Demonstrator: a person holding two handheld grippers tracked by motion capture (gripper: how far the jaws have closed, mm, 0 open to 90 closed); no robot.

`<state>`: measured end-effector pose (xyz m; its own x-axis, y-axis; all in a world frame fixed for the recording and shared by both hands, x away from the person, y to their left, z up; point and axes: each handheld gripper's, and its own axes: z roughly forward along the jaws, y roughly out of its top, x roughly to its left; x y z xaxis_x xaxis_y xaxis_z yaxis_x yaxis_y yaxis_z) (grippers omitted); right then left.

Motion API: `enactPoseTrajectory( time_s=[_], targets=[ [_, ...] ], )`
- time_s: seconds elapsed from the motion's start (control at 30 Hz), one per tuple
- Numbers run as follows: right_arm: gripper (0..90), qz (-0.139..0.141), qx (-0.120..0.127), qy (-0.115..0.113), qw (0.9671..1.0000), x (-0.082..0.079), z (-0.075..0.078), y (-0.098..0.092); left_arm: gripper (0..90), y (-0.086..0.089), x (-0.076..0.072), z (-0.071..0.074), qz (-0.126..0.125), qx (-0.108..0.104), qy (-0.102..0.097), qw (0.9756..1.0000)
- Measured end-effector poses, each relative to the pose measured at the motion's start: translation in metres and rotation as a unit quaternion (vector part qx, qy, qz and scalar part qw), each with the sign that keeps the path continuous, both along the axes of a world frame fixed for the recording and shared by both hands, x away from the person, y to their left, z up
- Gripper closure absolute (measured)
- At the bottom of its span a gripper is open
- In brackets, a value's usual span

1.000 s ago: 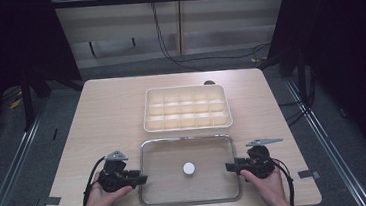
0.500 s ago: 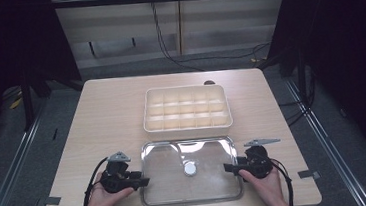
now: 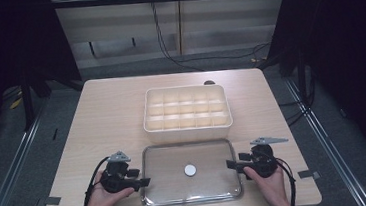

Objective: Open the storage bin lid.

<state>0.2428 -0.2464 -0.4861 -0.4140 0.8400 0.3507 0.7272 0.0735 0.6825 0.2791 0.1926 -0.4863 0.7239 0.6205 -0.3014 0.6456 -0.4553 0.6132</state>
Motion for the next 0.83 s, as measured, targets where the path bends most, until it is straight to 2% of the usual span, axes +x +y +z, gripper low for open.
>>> enactPoseTrajectory(
  time_s=[0.03,0.1,0.17,0.27,0.33,0.37,0.43,0.47,0.57,0.6,0.67,0.7,0.77,0.83],
  targets=[
    [32.5,0.000,0.000,0.000,1.0000,0.000,0.000,0.000,38.2,0.001,0.000,0.001,0.000,-0.001,-0.004,1.0000],
    [32.5,0.009,0.007,-0.018,0.9998,-0.003,0.004,0.000,37.5,0.002,-0.002,0.003,0.004,-0.007,-0.021,0.9997],
    [32.4,0.016,0.007,-0.037,0.9992,-0.008,0.010,0.000,37.5,0.003,-0.004,0.005,0.000,0.003,-0.037,0.9993],
    [32.0,0.021,-0.005,-0.061,0.9979,-0.015,0.015,0.000,36.6,0.005,-0.008,0.007,0.004,0.003,-0.050,0.9987],
    [31.5,0.018,-0.007,-0.080,0.9966,-0.020,0.020,-0.003,33.4,0.008,-0.010,0.011,0.016,0.001,-0.061,0.9980],
    [31.5,0.018,-0.007,-0.080,0.9966,-0.020,0.020,-0.003,32.8,0.008,-0.010,0.011,0.016,0.001,-0.061,0.9980],
    [31.7,0.013,-0.011,-0.096,0.9953,-0.028,0.025,-0.007,30.8,0.014,-0.011,0.016,0.033,-0.012,-0.077,0.9964],
    [31.7,0.013,-0.011,-0.096,0.9953,-0.028,0.025,-0.007,30.6,0.014,-0.011,0.016,0.033,-0.012,-0.077,0.9964],
    [32.6,0.008,-0.010,-0.111,0.9938,-0.035,0.031,-0.015,27.6,0.023,-0.015,0.022,0.045,-0.024,-0.094,0.9942],
    [33.3,0.002,-0.008,-0.116,0.9932,-0.038,0.034,-0.018,28.0,0.027,-0.016,0.024,0.039,-0.020,-0.103,0.9937],
    [33.4,-0.009,-0.008,-0.125,0.9920,-0.041,0.037,-0.025,30.1,0.034,-0.019,0.027,0.047,-0.026,-0.121,0.9912],
    [33.3,-0.015,-0.010,-0.131,0.9912,-0.042,0.038,-0.029,30.2,0.038,-0.020,0.029,0.054,-0.029,-0.123,0.9905],
    [33.0,-0.026,-0.012,-0.138,0.9901,-0.043,0.040,-0.037,29.8,0.046,-0.020,0.030,0.080,-0.038,-0.130,0.9875],
    [31.0,-0.037,-0.011,-0.141,0.9893,-0.043,0.038,-0.044,29.6,0.051,-0.019,0.030,0.092,-0.042,-0.128,0.9866]
  ],
)
